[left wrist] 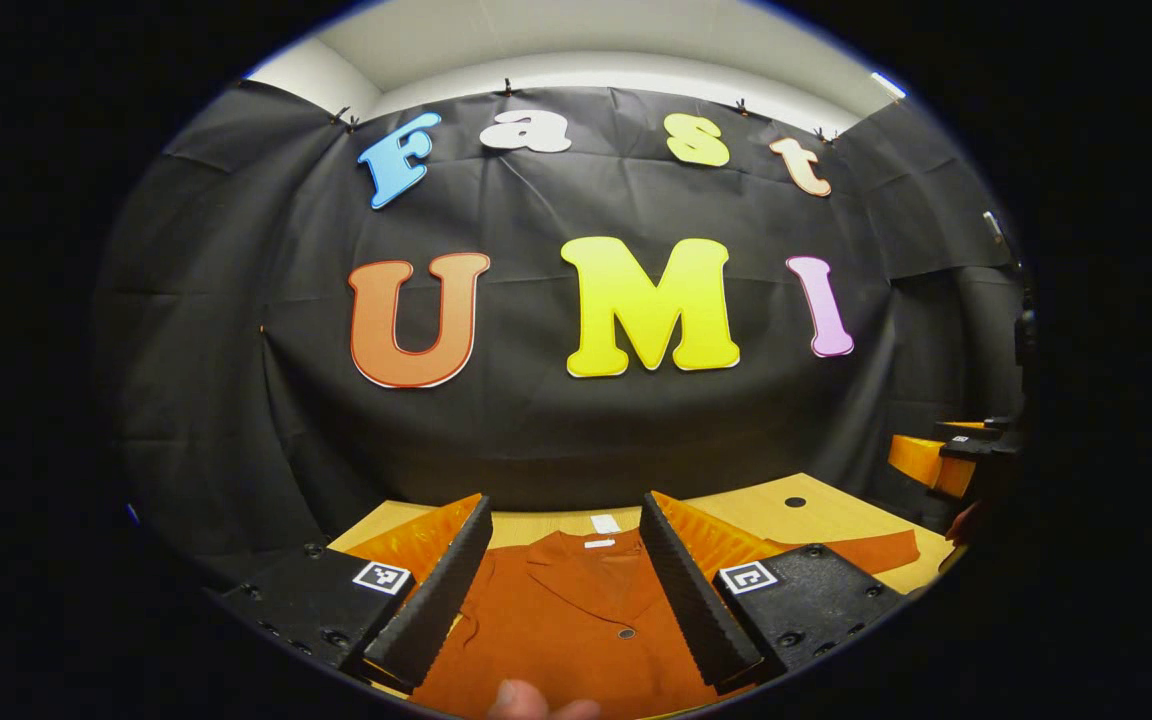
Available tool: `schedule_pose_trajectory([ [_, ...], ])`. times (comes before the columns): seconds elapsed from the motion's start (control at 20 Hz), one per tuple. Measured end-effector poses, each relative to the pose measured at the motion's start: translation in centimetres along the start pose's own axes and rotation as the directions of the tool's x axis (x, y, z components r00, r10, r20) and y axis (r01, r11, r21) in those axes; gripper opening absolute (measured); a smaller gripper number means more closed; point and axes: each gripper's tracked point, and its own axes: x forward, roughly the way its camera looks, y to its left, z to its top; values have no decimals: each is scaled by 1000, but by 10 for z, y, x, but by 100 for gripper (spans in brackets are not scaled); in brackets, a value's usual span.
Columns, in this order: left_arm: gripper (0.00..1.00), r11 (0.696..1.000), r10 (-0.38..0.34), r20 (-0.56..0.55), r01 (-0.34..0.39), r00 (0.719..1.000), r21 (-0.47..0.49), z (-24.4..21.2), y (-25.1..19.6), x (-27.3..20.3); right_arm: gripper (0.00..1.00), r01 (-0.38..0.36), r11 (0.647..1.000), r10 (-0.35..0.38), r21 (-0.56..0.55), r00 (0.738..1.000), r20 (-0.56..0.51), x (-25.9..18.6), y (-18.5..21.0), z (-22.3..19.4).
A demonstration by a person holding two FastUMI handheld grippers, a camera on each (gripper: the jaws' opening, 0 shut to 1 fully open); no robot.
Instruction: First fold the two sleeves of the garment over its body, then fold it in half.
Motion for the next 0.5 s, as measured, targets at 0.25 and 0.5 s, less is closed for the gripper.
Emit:
schedule_pose_trajectory([
  [0.25,96,1000,-12,-47,13,999,21,-13,-8,3,96,151,988,-147,33,983,-111,22,-88,-44],
  [0.5,96,1000,-6,-104,9,995,28,-26,-15,8,96,297,952,-262,69,912,-316,34,-172,-132],
])
